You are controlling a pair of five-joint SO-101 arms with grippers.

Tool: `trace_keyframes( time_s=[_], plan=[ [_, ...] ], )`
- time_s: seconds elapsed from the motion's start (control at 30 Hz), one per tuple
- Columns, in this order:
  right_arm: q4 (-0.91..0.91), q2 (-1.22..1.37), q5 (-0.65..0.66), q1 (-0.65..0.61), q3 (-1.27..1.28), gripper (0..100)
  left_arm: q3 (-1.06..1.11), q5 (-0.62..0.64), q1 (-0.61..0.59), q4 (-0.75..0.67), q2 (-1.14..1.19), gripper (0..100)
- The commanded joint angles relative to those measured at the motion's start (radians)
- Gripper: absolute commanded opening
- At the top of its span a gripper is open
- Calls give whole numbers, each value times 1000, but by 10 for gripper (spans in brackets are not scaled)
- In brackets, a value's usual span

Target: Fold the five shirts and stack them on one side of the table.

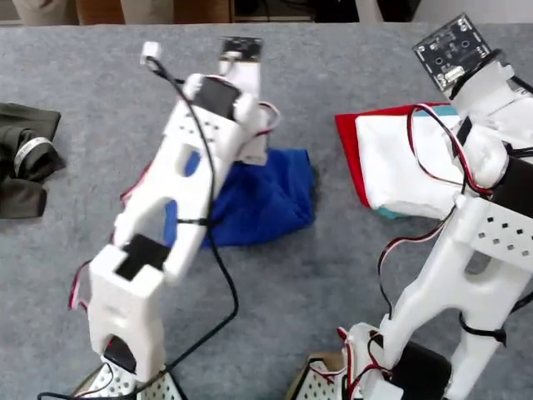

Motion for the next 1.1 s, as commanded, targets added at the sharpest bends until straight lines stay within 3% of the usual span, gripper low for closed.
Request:
trace_keyframes(
  time_s=[0.0,0.33,0.63,0.8,0.87,0.97,1.07],
  plan=[
    [-18,-24,11,13,-44,5,-106,6,69,26,51,19],
    [-35,-24,12,8,-22,5,-288,34,133,55,216,19],
    [-35,-24,12,7,-18,5,-298,34,149,54,248,29],
    [-35,-24,12,7,-18,5,-315,104,133,77,237,213],
    [-34,-24,12,7,-16,5,-358,147,104,78,229,238],
    [-28,-28,12,7,-16,5,-422,74,54,78,173,212],
    [-15,-22,9,-30,-8,5,-450,-17,-14,78,79,99]
  ],
)
